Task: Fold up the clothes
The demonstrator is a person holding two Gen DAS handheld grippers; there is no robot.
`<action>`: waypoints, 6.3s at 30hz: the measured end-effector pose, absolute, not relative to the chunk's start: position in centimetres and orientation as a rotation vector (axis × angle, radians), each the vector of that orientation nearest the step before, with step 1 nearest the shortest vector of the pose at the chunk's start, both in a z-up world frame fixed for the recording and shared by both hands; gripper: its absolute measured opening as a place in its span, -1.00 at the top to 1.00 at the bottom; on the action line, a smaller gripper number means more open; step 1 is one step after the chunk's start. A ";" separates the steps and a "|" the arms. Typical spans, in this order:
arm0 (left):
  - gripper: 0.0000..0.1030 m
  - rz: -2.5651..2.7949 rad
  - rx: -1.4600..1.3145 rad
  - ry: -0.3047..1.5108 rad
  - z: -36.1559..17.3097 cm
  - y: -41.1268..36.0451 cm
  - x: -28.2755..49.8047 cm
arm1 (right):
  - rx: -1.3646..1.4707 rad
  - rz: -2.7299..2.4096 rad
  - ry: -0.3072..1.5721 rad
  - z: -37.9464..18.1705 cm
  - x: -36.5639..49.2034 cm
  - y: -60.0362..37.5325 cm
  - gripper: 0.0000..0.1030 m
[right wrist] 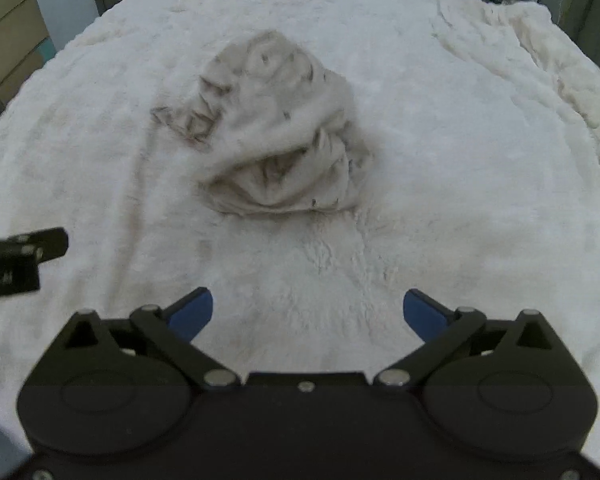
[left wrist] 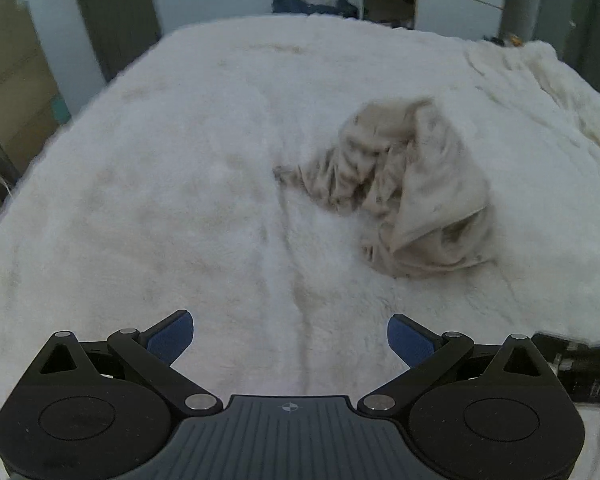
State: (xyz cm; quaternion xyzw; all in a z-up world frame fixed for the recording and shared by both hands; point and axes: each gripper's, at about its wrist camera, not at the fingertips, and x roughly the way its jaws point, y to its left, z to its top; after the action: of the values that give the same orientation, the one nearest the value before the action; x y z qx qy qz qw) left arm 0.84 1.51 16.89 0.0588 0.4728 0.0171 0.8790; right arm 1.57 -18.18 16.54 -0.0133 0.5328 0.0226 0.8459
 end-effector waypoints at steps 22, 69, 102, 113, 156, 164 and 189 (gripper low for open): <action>-1.00 -0.036 0.043 1.045 33.1 2.4 0.8 | -0.066 0.176 1.075 35.0 -0.6 -18.0 -1.00; -0.97 0.089 -0.116 1.179 25.8 8.5 -1.7 | -0.035 0.137 1.178 23.3 8.7 -19.0 -0.62; -0.97 0.161 0.104 1.170 21.6 13.2 0.3 | -0.040 0.090 1.189 10.2 18.8 -14.7 0.97; -0.97 0.011 0.136 1.119 22.7 6.0 1.2 | 0.001 0.278 1.042 26.2 10.8 -17.6 0.98; 0.96 -0.414 -0.117 0.938 28.3 -5.9 6.3 | 0.105 0.508 0.847 44.3 7.5 -21.5 0.98; 0.97 -0.339 0.119 0.705 37.8 -1.2 8.7 | 0.158 0.553 0.808 44.4 6.0 -22.8 0.97; 0.97 -0.401 0.230 0.351 62.8 -3.8 5.4 | -0.101 0.883 0.521 46.4 1.7 -20.5 -0.38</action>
State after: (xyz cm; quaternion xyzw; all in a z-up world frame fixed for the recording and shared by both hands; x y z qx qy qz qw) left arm 5.42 -3.75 62.81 0.1136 0.1732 -0.1976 0.9582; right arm 1.70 -20.54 46.42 -0.0481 0.2493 0.4221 0.8703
